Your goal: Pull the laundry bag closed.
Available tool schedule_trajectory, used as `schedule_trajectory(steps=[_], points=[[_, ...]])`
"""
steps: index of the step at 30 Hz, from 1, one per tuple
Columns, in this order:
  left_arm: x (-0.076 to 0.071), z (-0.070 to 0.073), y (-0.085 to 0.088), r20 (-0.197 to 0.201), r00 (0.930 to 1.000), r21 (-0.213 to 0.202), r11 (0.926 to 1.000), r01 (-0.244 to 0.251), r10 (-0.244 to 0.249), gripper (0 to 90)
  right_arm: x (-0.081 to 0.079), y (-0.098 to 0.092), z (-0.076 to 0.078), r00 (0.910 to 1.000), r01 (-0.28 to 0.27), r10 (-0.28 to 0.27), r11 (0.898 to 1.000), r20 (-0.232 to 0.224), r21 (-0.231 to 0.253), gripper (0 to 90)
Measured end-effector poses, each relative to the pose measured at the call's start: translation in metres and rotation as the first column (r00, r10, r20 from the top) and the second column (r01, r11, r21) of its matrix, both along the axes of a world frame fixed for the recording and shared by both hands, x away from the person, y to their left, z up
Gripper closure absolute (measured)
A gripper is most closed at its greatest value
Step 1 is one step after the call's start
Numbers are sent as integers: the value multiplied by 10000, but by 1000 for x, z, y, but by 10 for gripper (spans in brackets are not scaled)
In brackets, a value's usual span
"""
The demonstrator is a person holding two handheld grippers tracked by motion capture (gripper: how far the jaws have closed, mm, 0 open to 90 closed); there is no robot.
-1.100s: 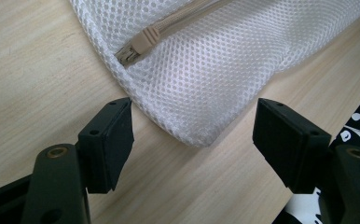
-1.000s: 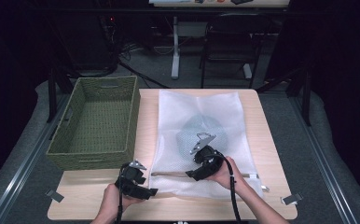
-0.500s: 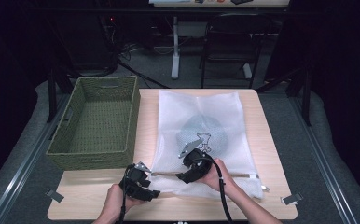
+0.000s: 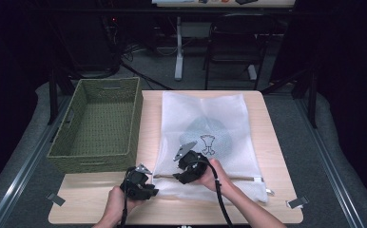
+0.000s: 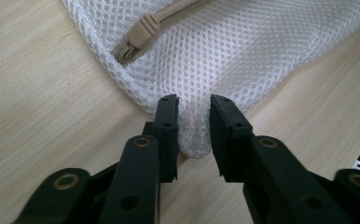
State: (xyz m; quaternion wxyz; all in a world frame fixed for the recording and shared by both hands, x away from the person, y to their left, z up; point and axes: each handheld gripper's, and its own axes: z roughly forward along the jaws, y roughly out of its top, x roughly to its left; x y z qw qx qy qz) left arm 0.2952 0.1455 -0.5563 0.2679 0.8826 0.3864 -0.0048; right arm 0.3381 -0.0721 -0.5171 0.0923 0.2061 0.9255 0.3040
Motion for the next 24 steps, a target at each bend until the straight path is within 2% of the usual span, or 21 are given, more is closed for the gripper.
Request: schedule_trajectory(steps=[1,3,5,6,7,10,13,15,20,24], points=[[0,0,0,21,10000,4,10000,-3,3,783,0,9,-5,9997,-257,258,9997,57,-24,510],[-1,0,0,93,9999,31,9999,102,-102,808,-1,14,-7,9992,-407,407,9992,18,-62,514],[-1,0,-1,122,9999,-64,9999,94,-93,836,-3,24,-10,9975,-660,662,9978,264,-86,568],[-1,0,-1,122,9999,-64,9999,94,-93,843,-3,24,-10,9975,-660,662,9978,264,-86,568],[0,1,0,164,9995,27,9996,266,-267,851,-3,31,-11,9956,-882,884,9961,325,-59,603],[0,3,1,201,9994,-63,9996,283,-282,856,-3,38,-15,9936,-1088,1091,9940,291,-134,634],[-1,5,2,186,9995,-219,9995,240,-236,857,2,51,-25,9898,-1411,1415,9897,148,-220,670],[-1,5,3,163,9998,-359,9993,105,-99,856,3,52,-26,9907,-1353,1355,9907,123,-167,684],[-1,7,4,180,9997,-469,9987,175,-167,853,8,57,-31,9886,-1500,1501,9886,-86,78,699],[-3,10,7,257,9996,-597,9981,153,-138,851,10,63,-37,9889,-1474,1473,9891,-212,-45,732]])
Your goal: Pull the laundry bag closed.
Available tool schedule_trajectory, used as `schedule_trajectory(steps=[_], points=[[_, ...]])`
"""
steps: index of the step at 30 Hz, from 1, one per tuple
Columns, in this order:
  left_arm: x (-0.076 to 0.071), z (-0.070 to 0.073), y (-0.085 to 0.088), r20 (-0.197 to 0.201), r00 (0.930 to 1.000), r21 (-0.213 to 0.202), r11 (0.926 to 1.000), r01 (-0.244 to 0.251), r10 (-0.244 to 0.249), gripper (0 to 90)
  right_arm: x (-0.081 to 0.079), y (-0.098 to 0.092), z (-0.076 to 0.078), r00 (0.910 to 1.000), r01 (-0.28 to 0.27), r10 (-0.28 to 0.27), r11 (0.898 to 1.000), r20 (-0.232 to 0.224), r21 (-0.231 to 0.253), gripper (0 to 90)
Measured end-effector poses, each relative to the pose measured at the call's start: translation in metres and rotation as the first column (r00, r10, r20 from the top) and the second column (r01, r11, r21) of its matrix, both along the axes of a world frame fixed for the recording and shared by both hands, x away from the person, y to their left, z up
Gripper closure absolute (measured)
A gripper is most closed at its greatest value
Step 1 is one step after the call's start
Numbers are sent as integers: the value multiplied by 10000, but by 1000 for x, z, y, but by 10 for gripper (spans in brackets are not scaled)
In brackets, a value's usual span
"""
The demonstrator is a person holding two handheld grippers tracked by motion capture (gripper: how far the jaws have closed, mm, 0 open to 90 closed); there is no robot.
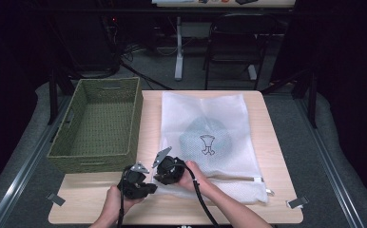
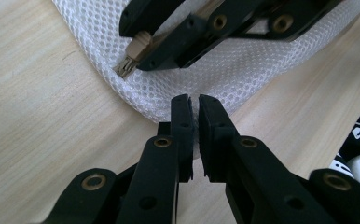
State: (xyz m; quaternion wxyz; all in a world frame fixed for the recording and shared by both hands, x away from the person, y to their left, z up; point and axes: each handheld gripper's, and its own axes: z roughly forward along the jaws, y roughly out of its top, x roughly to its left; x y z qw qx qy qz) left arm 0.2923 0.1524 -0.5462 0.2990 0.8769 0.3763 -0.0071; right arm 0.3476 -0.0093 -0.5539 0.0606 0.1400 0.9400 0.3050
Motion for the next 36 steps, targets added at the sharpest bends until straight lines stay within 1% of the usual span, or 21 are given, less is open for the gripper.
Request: schedule_trajectory(steps=[1,3,5,9,12,14,15,16,18,19,20,21,23,24,25,26,27,29,31,34,36], points=[[0,0,1,-19,10000,-36,10000,-24,24,850,0,1,-1,10000,19,-19,10000,18,2,787],[0,1,2,-24,10000,-5,10000,-33,33,850,2,-1,-1,10000,37,-37,10000,-68,68,796],[1,1,2,-54,9999,-110,9999,-111,111,848,2,-2,-1,9996,95,-90,9997,-257,220,806],[1,1,2,-129,9999,-68,10000,-46,46,832,-2,-4,1,9998,110,-105,9994,-161,324,811],[2,4,5,-169,9996,-264,9994,-222,217,771,-5,-7,4,9999,153,-151,9990,-50,409,813],[6,6,12,-272,9978,-425,9972,-618,607,722,-8,-8,7,9998,113,-120,9991,167,406,813],[6,6,12,-272,9978,-425,9972,-618,607,706,-8,-8,7,9998,113,-120,9991,167,406,813],[11,5,17,-443,9948,-558,9940,-938,914,675,-10,-10,11,9993,56,-74,9988,366,481,813],[14,4,20,-544,9932,-670,9921,-1060,1025,671,-11,-11,12,9992,132,-154,9984,380,555,813],[21,0,23,-872,9880,-927,9865,-1352,1273,626,-13,-14,15,9986,75,-108,9978,509,662,814],[21,0,23,-872,9880,-927,9865,-1352,1273,625,-13,-14,15,9986,75,-108,9978,509,662,814],[27,-4,25,-1215,9842,-1244,9817,-1442,1291,619,-14,-15,16,9985,82,-119,9977,540,678,814],[30,-8,25,-1543,9791,-1716,9723,-1588,1327,610,-16,-17,17,9984,129,-166,9975,535,691,814],[32,-11,25,-1670,9787,-1876,9707,-1504,1194,614,-17,-18,17,9982,118,-160,9974,580,716,814],[32,-12,25,-1807,9769,-1898,9706,-1481,1138,639,-18,-18,17,9985,95,-133,9973,527,722,814],[32,-12,25,-1807,9769,-1898,9706,-1481,1138,675,-18,-18,17,9985,95,-133,9973,527,722,814],[33,-15,24,-1903,9763,-2099,9672,-1430,1031,675,-18,-18,17,9982,49,-88,9978,592,657,813],[33,-15,20,-1785,9796,-2035,9705,-1290,927,775,-19,-18,17,9979,-22,-16,9984,655,570,813],[32,-14,18,-1549,9843,-1750,9783,-1110,840,803,-20,-19,16,9983,5,-39,9983,590,578,813],[30,-12,17,-1358,9871,-1689,9798,-1070,844,835,-20,-20,15,9981,-14,-14,9990,614,455,813],[29,-10,16,-1197,9900,-1504,9843,-921,744,841,-21,-20,14,9983,-33,12,9994,575,357,812]])
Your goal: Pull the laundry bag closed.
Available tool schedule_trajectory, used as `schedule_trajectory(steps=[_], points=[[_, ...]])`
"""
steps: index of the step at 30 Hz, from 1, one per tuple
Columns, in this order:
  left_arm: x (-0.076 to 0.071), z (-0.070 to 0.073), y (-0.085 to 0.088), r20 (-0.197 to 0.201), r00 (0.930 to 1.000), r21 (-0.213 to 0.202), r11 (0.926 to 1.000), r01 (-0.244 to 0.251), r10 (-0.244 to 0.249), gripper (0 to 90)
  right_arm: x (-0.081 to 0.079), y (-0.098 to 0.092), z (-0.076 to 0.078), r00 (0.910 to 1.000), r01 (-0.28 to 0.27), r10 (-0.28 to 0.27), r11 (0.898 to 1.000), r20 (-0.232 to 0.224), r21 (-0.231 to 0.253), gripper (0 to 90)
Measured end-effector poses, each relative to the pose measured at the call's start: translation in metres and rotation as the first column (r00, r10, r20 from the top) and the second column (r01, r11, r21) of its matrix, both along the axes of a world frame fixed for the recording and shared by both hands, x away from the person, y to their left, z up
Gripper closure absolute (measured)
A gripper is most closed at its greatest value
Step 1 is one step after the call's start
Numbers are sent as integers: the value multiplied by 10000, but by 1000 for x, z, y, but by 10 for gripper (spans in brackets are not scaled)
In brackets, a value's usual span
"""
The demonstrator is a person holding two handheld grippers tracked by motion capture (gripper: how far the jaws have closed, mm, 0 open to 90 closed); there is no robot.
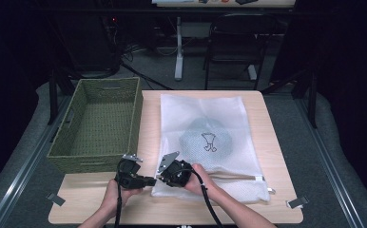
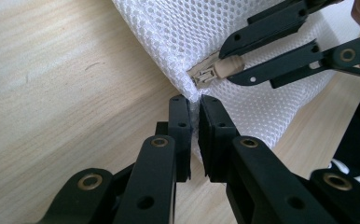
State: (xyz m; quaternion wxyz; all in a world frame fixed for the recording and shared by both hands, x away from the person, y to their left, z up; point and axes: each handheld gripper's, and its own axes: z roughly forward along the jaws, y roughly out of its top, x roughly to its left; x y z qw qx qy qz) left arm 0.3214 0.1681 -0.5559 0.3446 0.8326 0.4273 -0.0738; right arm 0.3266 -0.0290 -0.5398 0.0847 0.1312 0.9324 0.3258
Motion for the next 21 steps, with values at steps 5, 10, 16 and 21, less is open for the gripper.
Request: schedule_trajectory(steps=[5,10,16,21], points=[[-2,3,-2,206,9998,86,10000,25,-27,846,0,1,-4,10000,-16,18,9997,91,-232,811],[-1,5,-1,305,9995,142,9998,108,-112,845,1,2,-6,9998,56,-51,9997,183,-224,807],[0,5,-2,314,9994,115,9999,129,-132,836,1,4,-7,9996,11,-3,9996,293,-284,815],[5,6,0,244,9993,-376,9989,278,-269,762,-1,2,-3,9988,17,-5,9997,486,-256,819]])
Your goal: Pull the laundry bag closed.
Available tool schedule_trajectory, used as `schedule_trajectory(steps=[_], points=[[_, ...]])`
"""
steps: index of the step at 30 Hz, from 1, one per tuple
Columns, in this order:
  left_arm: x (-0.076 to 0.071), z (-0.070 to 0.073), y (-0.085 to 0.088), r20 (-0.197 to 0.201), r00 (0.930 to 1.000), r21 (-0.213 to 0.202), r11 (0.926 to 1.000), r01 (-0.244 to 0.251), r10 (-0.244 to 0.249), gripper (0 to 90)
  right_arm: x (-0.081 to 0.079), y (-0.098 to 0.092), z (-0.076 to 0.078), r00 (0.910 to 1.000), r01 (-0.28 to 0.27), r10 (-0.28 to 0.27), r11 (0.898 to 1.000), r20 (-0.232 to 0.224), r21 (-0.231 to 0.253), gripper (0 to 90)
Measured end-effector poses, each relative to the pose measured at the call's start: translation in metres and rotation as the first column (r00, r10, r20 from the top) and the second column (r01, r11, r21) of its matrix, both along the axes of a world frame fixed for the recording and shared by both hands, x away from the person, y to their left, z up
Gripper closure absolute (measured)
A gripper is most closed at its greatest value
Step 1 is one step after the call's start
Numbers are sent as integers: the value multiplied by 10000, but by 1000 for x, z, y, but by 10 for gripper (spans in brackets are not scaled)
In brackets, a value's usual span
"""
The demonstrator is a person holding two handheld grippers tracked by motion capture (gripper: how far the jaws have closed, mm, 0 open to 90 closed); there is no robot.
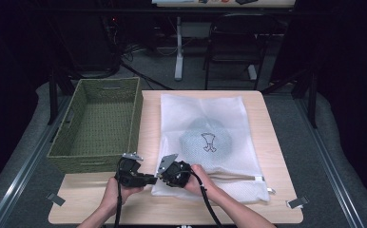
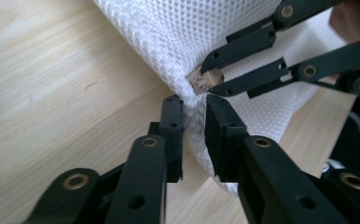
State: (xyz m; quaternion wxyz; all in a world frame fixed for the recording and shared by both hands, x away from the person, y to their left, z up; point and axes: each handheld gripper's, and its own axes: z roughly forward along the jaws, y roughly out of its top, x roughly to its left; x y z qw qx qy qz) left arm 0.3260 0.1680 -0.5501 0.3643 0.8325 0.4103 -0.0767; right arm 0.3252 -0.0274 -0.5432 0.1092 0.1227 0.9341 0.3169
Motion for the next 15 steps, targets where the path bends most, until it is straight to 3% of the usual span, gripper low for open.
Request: schedule_trajectory(steps=[1,3,5,7,15], points=[[1,0,0,-13,10000,-65,10000,31,-31,740,0,0,1,10000,-7,7,10000,51,30,819],[0,-1,0,-3,10000,-46,10000,-66,66,822,-1,-2,1,10000,-28,28,10000,77,1,819],[0,0,-1,123,9999,115,9999,-45,44,847,-1,-2,0,9999,-61,62,10000,99,-27,819],[-2,1,-7,355,9994,627,9980,-24,2,854,-2,-2,-2,9998,-46,50,9998,169,-213,819],[-4,4,-8,560,9984,770,9970,-65,22,860,-2,-3,-2,9998,97,-93,9997,171,-222,821]])
